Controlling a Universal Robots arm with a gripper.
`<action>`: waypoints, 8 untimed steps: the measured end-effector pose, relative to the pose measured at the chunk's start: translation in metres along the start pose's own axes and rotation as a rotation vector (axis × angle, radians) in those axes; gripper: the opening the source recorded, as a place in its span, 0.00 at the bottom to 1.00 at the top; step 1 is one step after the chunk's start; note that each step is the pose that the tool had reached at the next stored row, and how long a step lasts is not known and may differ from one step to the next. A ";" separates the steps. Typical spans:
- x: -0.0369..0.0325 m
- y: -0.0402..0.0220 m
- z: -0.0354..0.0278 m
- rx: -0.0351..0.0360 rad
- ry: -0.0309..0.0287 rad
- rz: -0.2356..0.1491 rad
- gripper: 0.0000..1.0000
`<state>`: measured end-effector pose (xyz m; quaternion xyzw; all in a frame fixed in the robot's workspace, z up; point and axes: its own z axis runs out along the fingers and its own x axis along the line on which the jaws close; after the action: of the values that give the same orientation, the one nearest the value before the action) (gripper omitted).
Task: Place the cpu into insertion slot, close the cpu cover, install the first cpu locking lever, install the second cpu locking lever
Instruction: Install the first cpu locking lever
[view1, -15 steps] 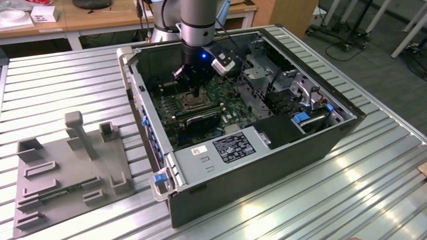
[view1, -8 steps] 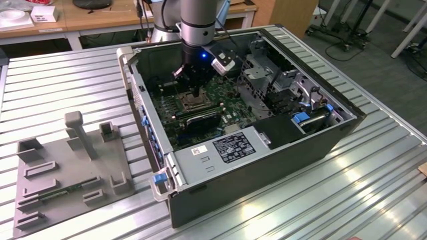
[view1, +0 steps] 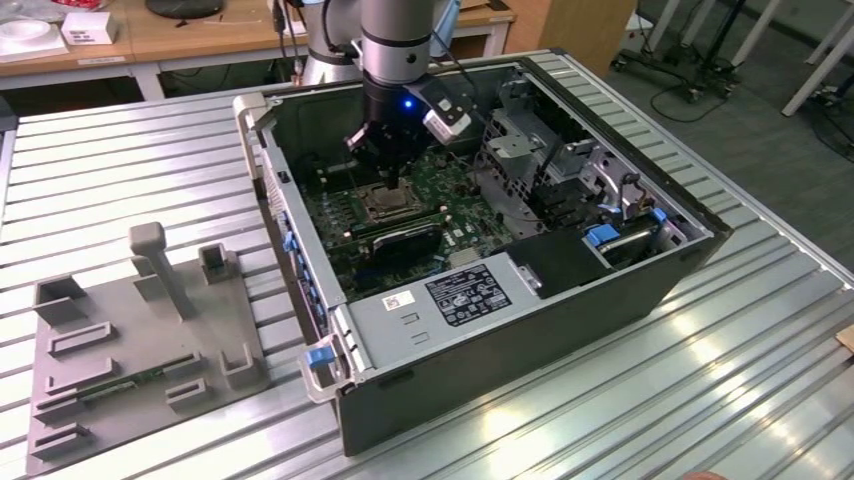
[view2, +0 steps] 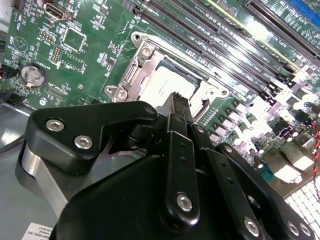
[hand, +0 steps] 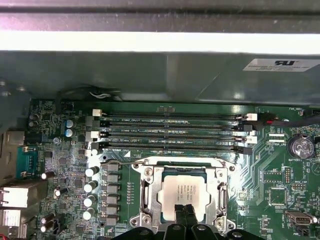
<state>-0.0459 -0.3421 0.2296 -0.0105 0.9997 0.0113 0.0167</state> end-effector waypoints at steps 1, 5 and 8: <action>0.0000 0.0000 0.0000 0.0002 0.0000 0.000 0.10; 0.0000 0.0000 -0.0001 0.0012 0.0001 0.000 0.10; 0.0000 0.0000 -0.0008 0.0026 0.0003 0.000 0.10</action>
<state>-0.0459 -0.3421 0.2303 -0.0105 0.9998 0.0100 0.0165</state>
